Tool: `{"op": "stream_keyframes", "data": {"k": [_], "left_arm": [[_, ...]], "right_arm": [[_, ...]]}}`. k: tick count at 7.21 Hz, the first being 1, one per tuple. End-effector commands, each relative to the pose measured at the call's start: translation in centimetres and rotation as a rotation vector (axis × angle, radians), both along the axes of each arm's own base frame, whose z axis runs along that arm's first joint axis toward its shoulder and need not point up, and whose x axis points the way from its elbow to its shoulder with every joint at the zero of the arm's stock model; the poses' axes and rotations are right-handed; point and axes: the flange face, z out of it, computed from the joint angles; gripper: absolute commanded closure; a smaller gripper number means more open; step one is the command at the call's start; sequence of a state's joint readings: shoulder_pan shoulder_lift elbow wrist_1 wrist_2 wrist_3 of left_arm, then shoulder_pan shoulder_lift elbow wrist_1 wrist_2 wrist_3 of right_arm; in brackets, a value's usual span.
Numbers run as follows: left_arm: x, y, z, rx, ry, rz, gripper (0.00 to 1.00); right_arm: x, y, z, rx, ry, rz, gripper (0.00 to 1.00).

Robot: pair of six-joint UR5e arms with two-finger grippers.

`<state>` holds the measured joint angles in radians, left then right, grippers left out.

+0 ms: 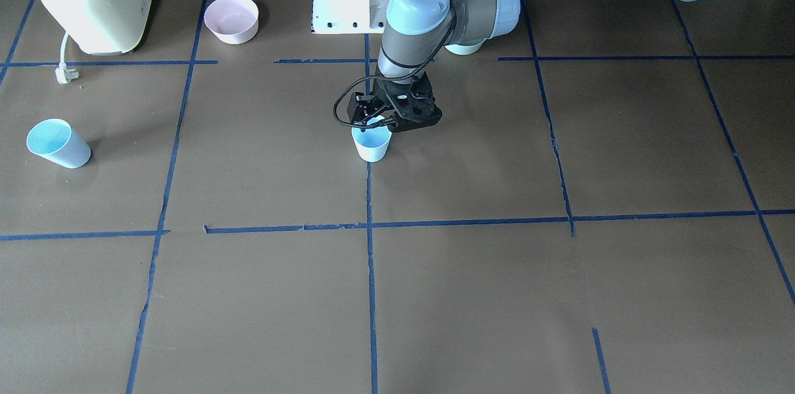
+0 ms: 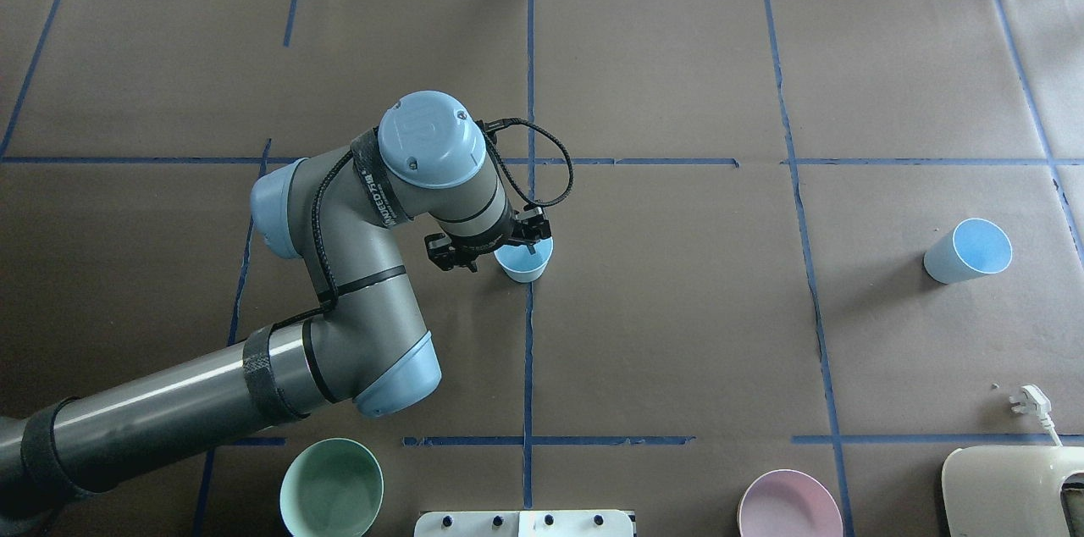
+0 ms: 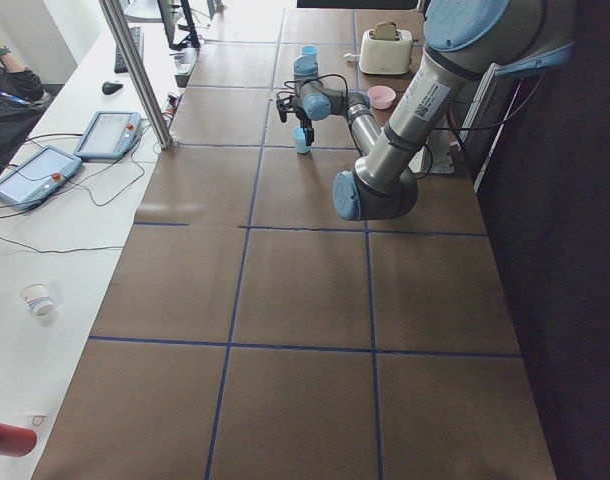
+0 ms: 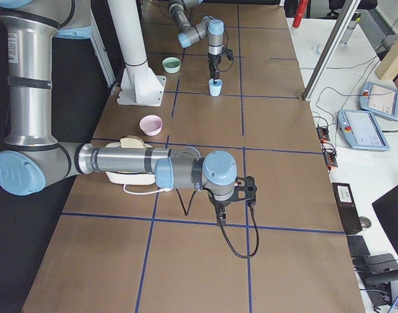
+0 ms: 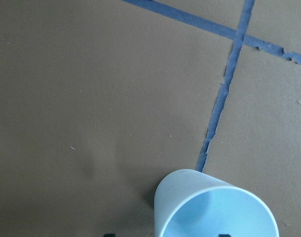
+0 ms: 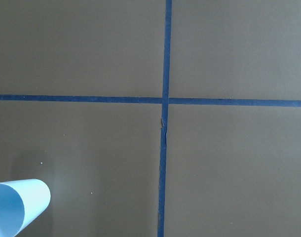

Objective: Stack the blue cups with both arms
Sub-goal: 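Carry the cup with the left gripper to the table centre and set it down, then open the left gripper and withdraw it while the right arm reaches toward the other cup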

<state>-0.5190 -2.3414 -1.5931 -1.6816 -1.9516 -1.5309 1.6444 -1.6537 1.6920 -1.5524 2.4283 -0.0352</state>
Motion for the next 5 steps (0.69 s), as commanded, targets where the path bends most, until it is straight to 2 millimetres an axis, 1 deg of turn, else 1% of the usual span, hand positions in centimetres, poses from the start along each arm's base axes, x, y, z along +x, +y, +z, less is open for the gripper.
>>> {"op": "stream_keyframes", "data": {"k": [1,2,3,4,5], "left_arm": [[-5.3,2.2,0.2,0.009,0.013,-0.004,0.00],[-9.2,2.6,0.9,0.001,-0.026,-0.016,0.00],[-12.2,2.8,1.1,0.082,-0.049,0.035,0.00],[-15.7,2.3,2.9,0.125,-0.077,0.046,0.00],[-18.7,2.1,5.0,0.163,-0.099,0.053,0.00]], "right_arm": [[0.0,-0.1,-0.4,0.009,0.001,0.000,0.00],[0.0,-0.3,-0.9,0.000,0.000,0.017,0.00],[-1.3,-0.9,-2.3,-0.014,-0.006,0.048,0.00],[-3.7,-1.4,-3.1,-0.012,-0.022,0.077,0.00],[-6.6,-1.9,-4.4,-0.015,-0.053,0.124,0.00]]}}
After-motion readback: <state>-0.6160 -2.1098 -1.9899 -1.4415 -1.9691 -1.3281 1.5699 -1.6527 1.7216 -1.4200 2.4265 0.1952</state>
